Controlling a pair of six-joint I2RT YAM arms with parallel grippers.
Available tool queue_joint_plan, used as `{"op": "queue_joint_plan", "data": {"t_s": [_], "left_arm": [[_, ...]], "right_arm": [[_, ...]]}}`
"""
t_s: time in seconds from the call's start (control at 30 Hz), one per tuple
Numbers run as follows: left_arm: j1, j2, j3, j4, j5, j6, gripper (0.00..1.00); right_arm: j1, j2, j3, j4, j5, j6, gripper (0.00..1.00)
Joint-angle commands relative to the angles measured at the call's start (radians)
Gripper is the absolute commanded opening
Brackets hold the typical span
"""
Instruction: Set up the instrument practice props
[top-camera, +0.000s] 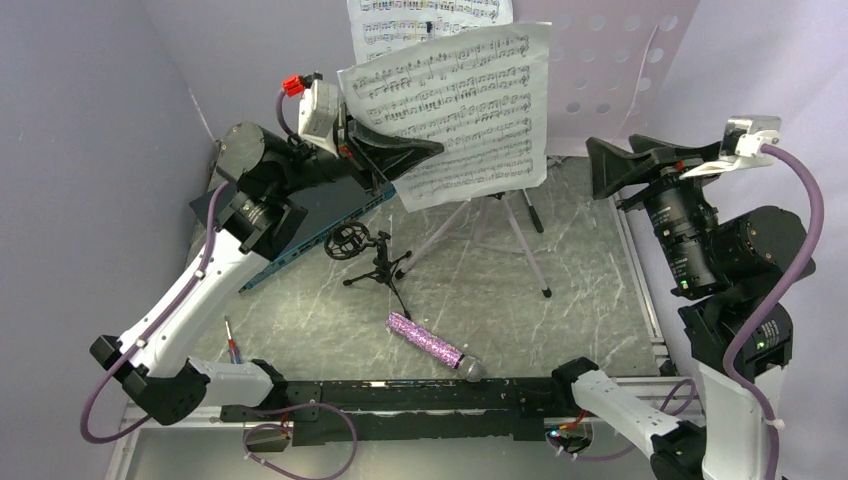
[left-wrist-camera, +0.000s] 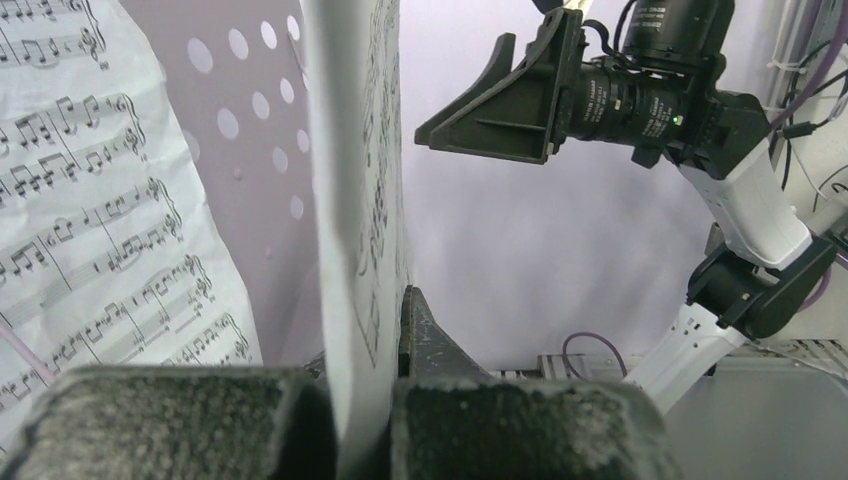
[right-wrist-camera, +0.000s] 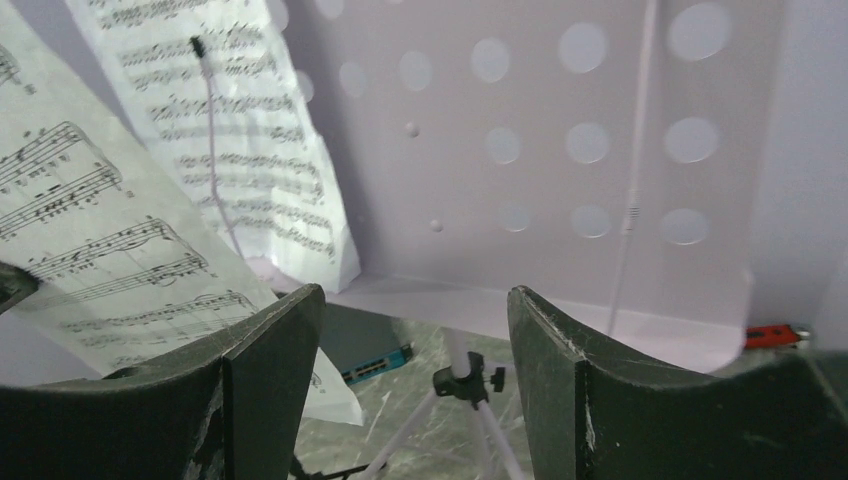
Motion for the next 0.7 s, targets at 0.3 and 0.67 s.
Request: {"op": "queue_joint_plan", "data": {"t_s": [0.3, 0.67], "left_arm": [[0.001, 0.170, 0.224, 0.068, -0.009, -0.012, 0.02], [0.001, 0.194, 0.240, 0.083, -0.004, -0.007, 0.03]], "right_arm": [[-0.002, 0.125, 0.177, -0.117, 0.219, -0.062, 0.74], [-0.002, 0.208, 0.386, -0.247, 0.247, -0.058, 0.75]]}}
